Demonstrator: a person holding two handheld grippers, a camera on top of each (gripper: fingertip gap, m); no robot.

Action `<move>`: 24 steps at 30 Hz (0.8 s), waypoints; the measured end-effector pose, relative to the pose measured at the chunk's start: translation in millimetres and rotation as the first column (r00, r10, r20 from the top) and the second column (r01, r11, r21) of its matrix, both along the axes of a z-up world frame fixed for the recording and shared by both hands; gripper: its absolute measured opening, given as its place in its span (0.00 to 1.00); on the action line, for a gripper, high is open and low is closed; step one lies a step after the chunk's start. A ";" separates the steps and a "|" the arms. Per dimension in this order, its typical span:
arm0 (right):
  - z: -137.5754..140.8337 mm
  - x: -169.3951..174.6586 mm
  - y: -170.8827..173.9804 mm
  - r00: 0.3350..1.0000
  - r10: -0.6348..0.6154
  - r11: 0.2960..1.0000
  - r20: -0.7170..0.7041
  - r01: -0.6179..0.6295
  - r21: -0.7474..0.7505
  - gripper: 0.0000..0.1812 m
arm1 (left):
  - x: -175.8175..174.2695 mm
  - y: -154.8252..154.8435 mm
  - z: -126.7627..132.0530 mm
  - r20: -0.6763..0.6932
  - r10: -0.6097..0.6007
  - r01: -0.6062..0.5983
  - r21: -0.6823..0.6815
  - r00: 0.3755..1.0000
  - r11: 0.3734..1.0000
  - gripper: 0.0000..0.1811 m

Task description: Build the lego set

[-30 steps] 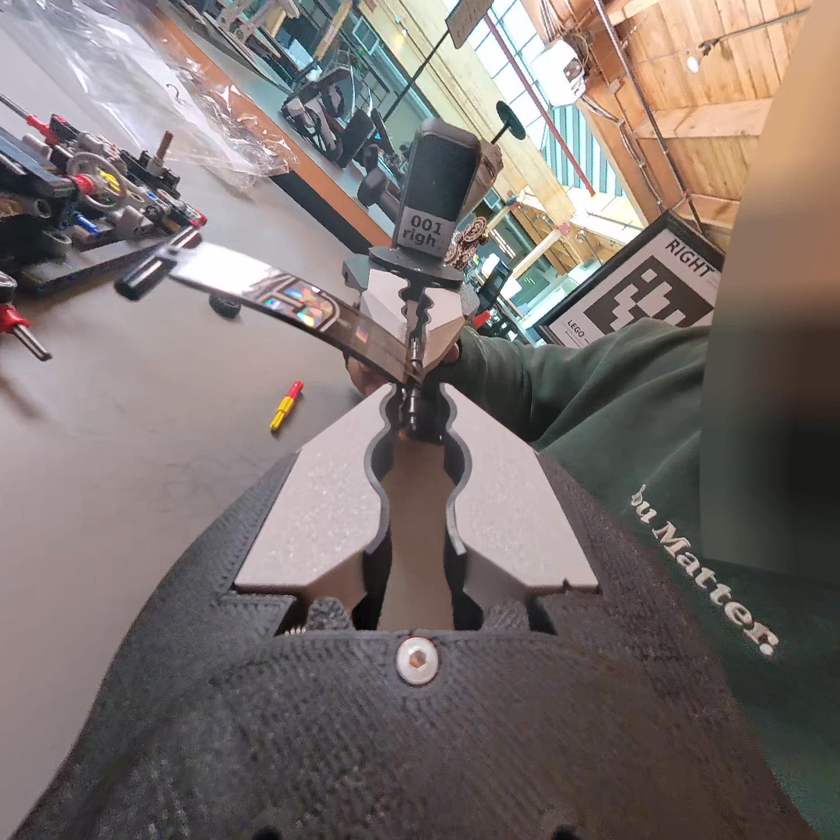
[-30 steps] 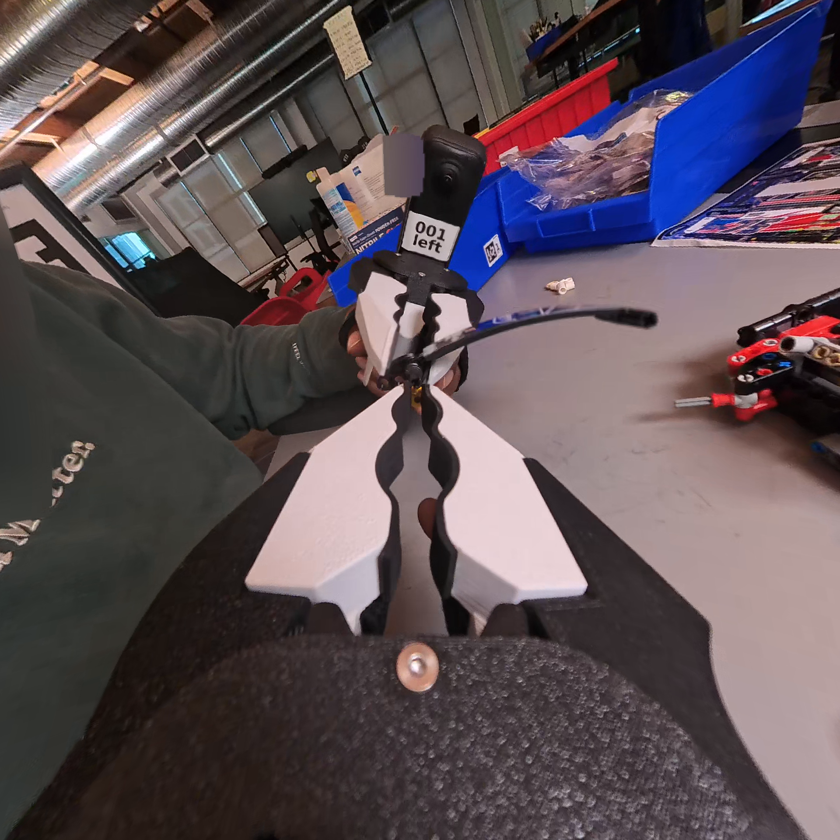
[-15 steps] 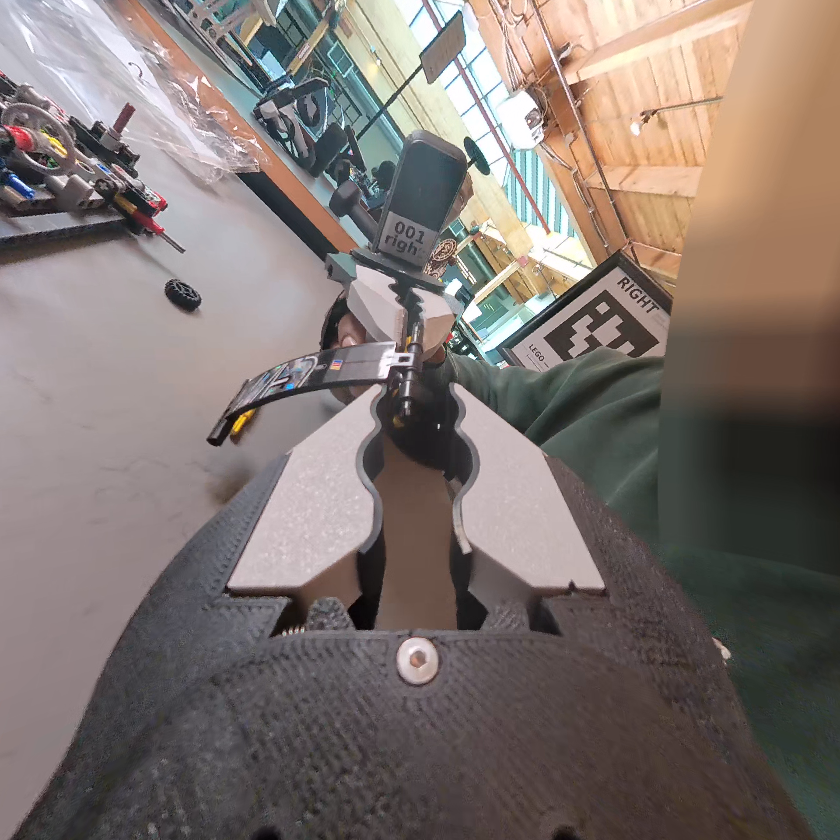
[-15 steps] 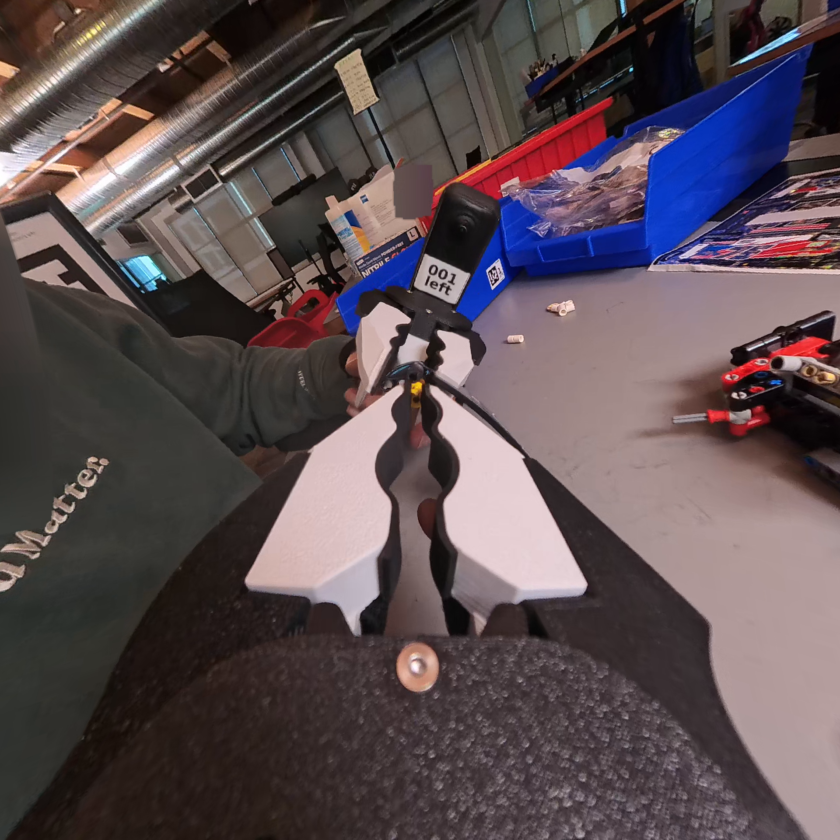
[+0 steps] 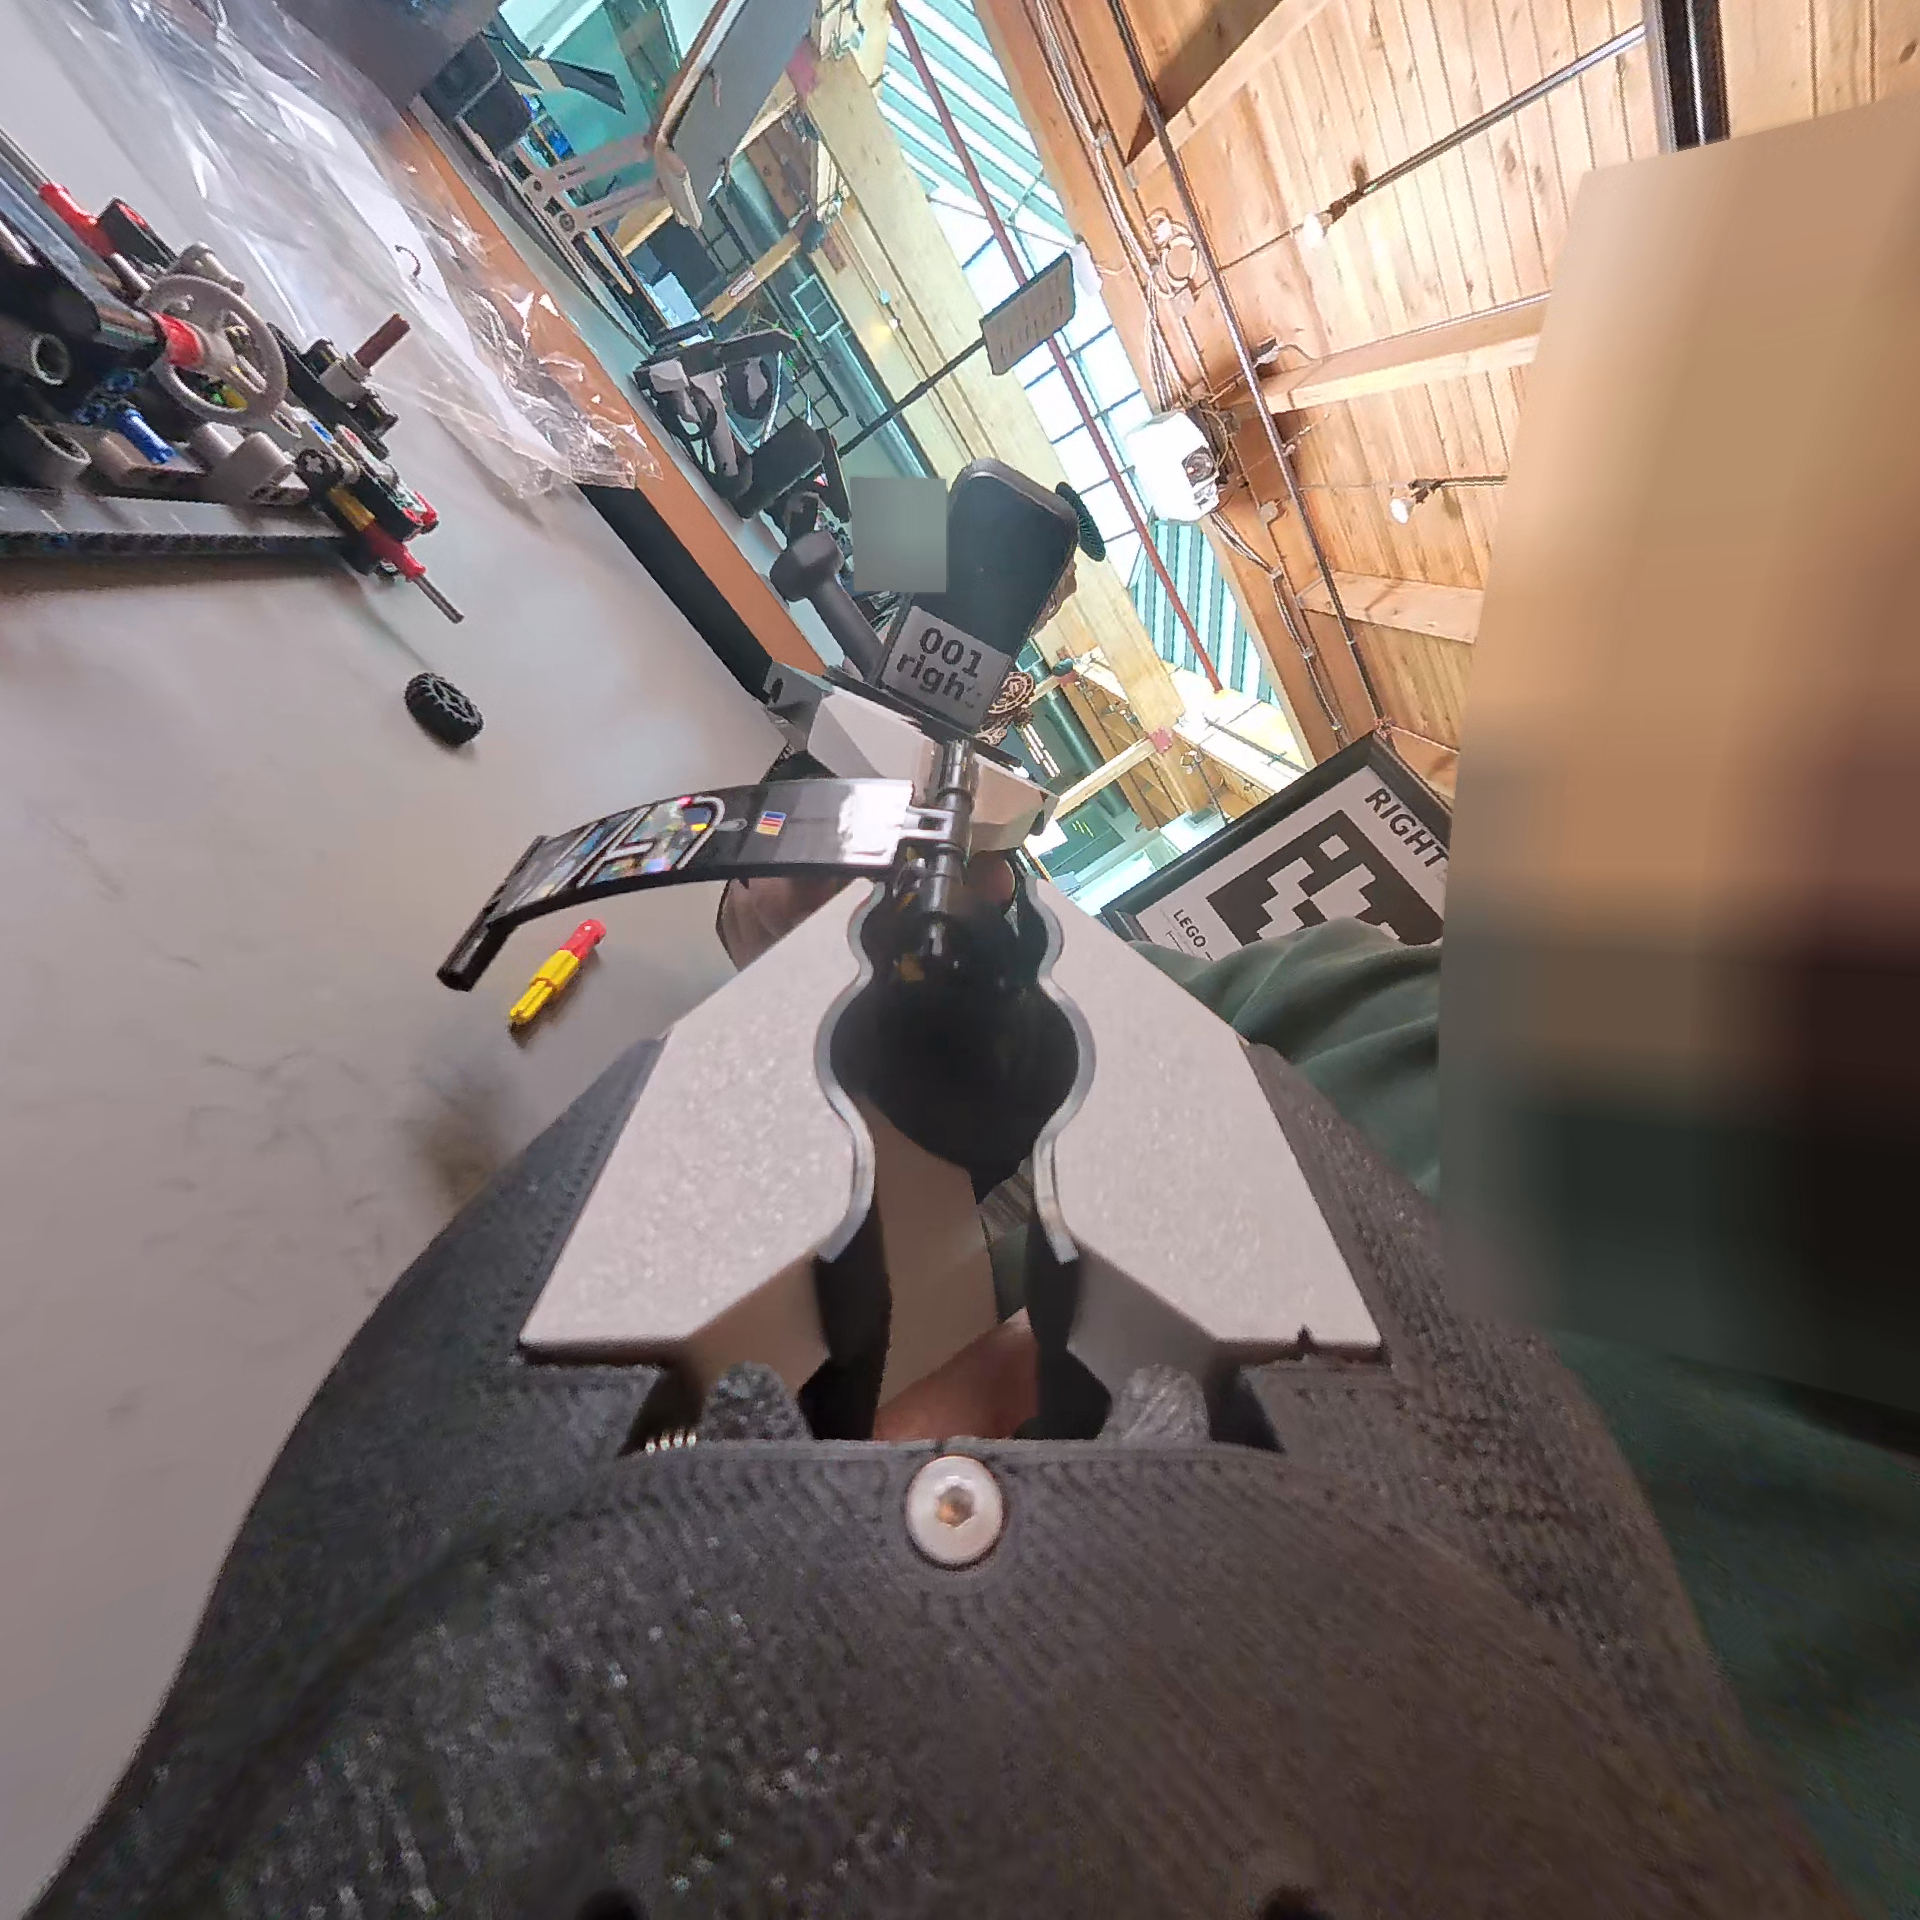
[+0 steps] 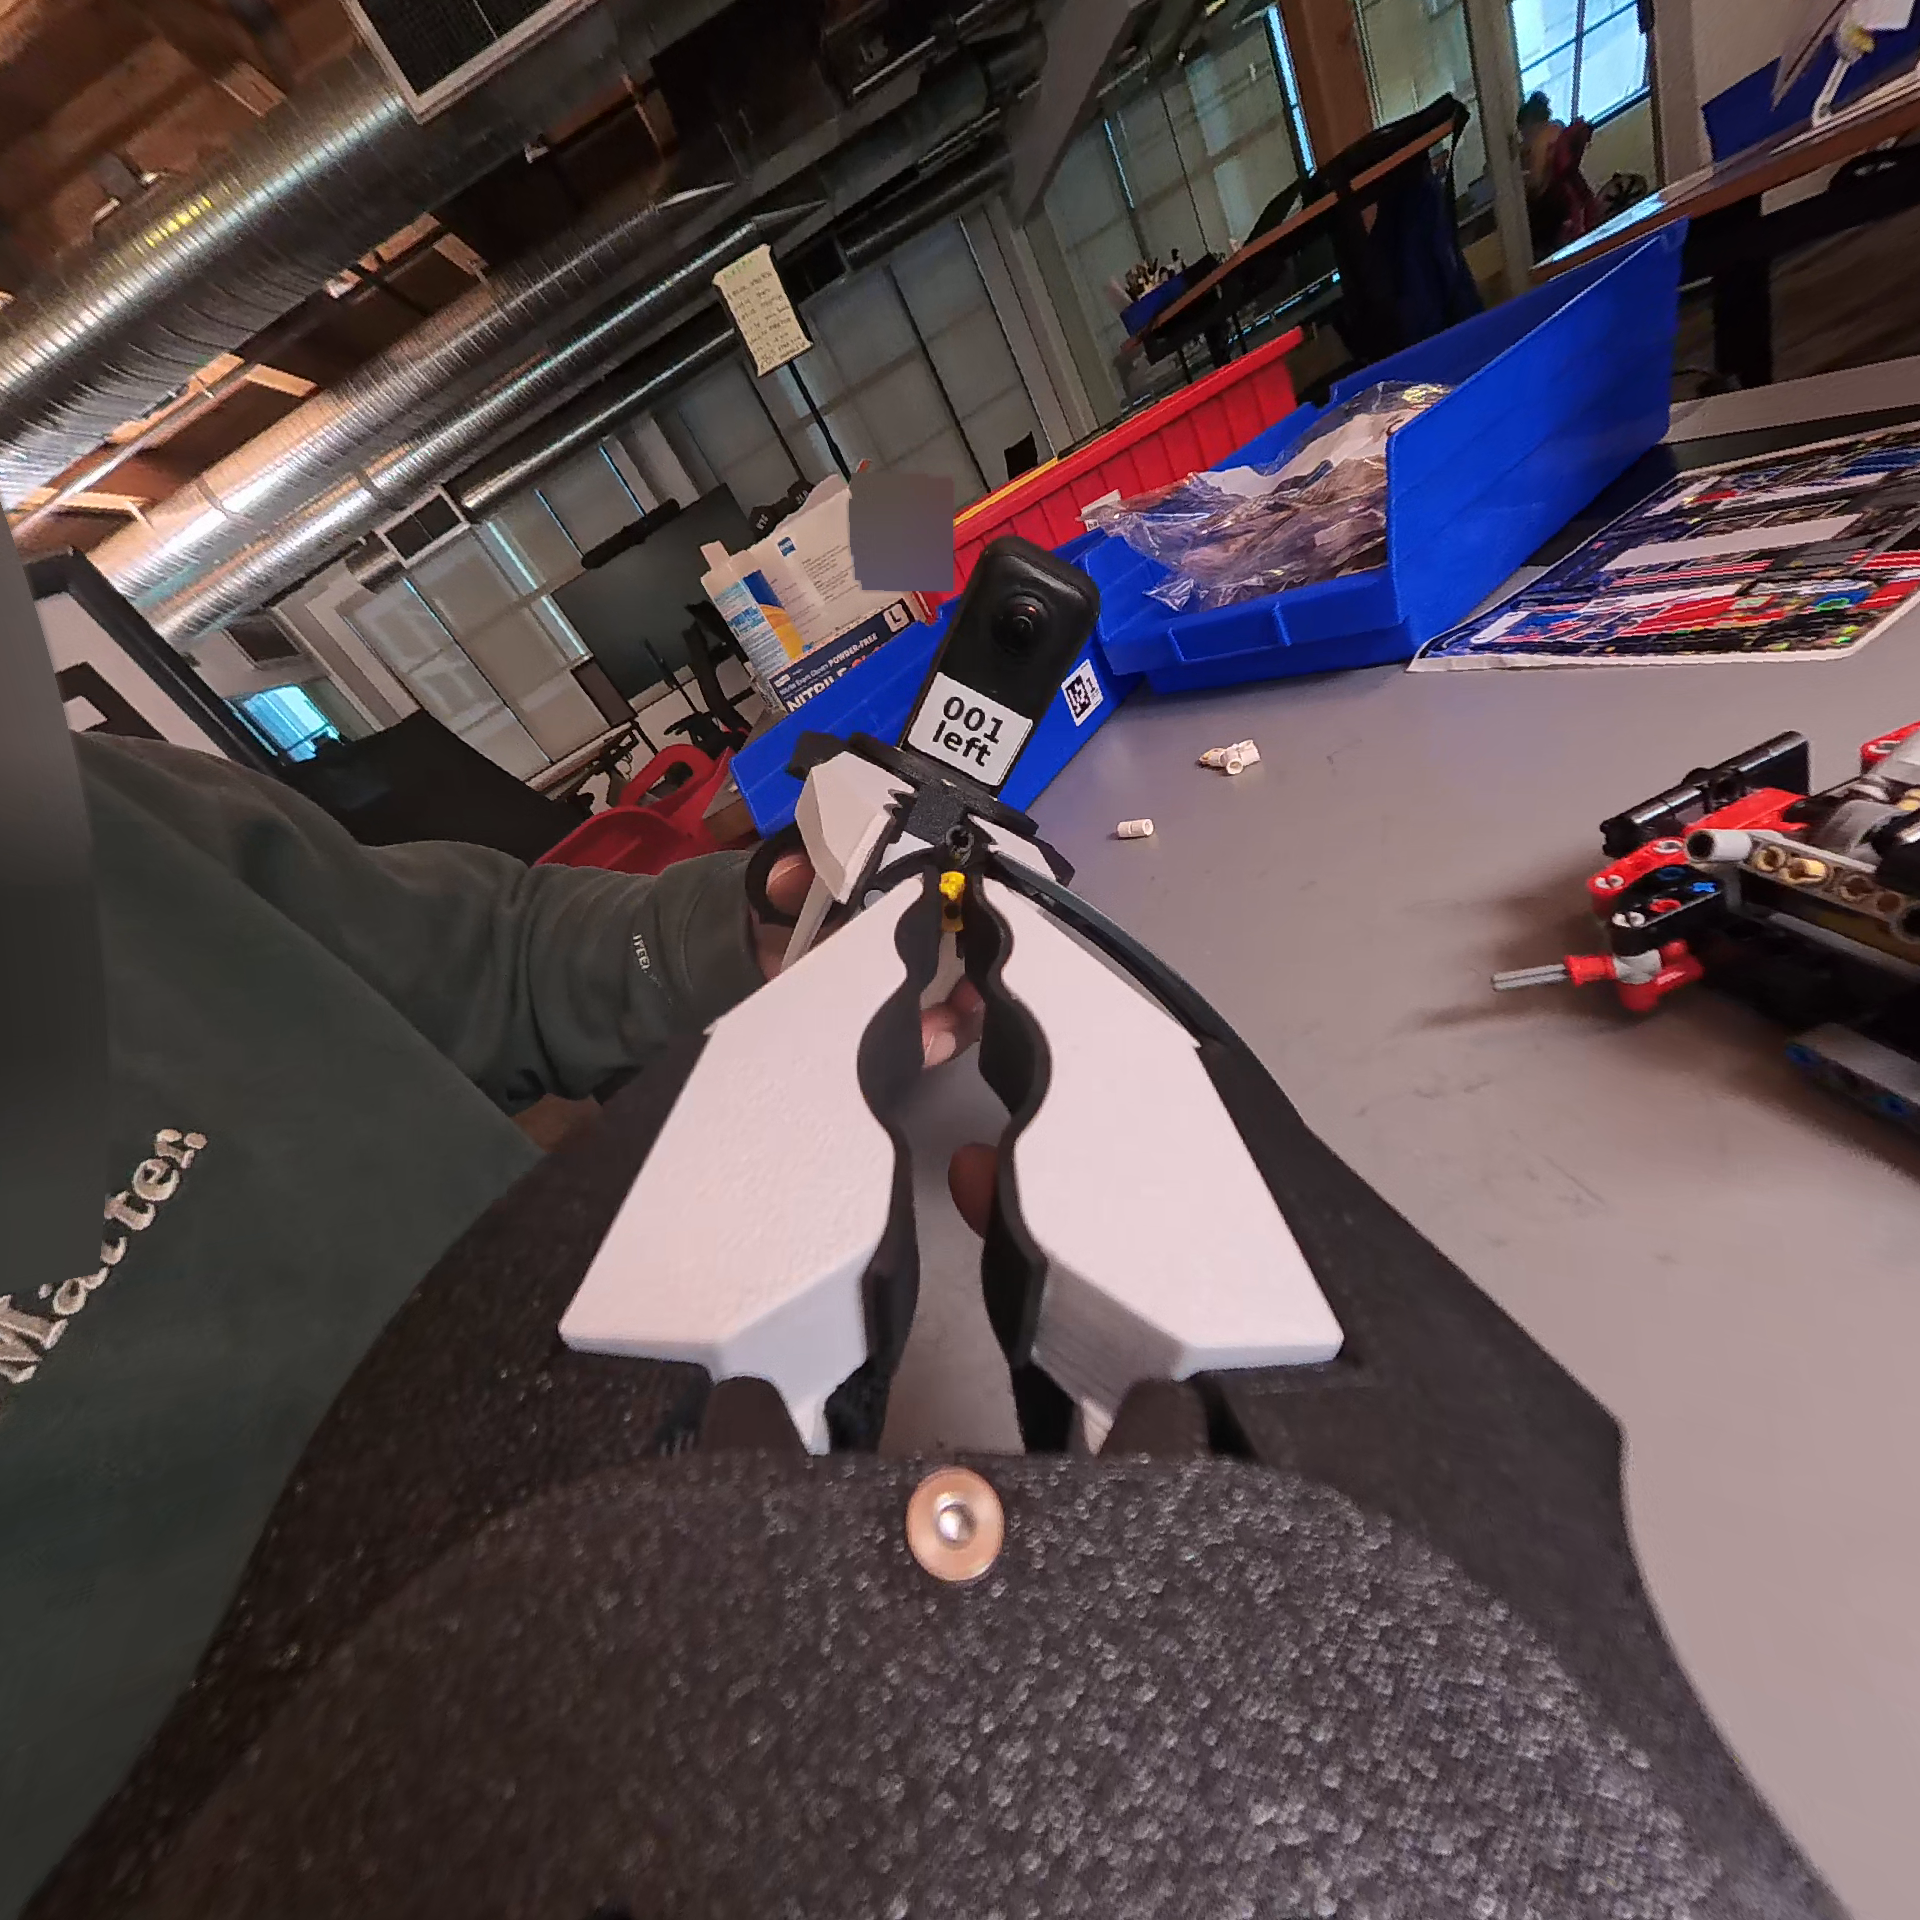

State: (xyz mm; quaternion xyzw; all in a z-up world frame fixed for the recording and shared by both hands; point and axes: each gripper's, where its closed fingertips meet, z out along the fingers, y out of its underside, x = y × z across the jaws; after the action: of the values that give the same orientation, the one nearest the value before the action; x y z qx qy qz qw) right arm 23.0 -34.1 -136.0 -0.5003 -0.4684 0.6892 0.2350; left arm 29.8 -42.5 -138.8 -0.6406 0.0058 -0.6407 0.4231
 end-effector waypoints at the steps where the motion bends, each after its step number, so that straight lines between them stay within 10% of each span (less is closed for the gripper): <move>1: -0.1 -0.5 0.2 1.000 -0.002 1.000 -0.001 0.002 -0.012 0.01 | -0.4 0.2 0.0 0.003 0.002 -0.002 -0.002 1.000 1.000 0.11; 24: 6.0 1.8 -9.1 0.998 0.058 0.996 -0.020 -0.056 0.072 0.00 | 7.4 -4.2 -1.2 -0.093 -0.011 0.017 0.060 0.996 0.998 0.07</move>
State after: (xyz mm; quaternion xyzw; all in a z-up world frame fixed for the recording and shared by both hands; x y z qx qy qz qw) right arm 24.8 -43.2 -129.9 -0.4704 -0.5044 0.6839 0.2381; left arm 37.2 -46.7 -140.0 -0.6563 0.0494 -0.6130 0.4371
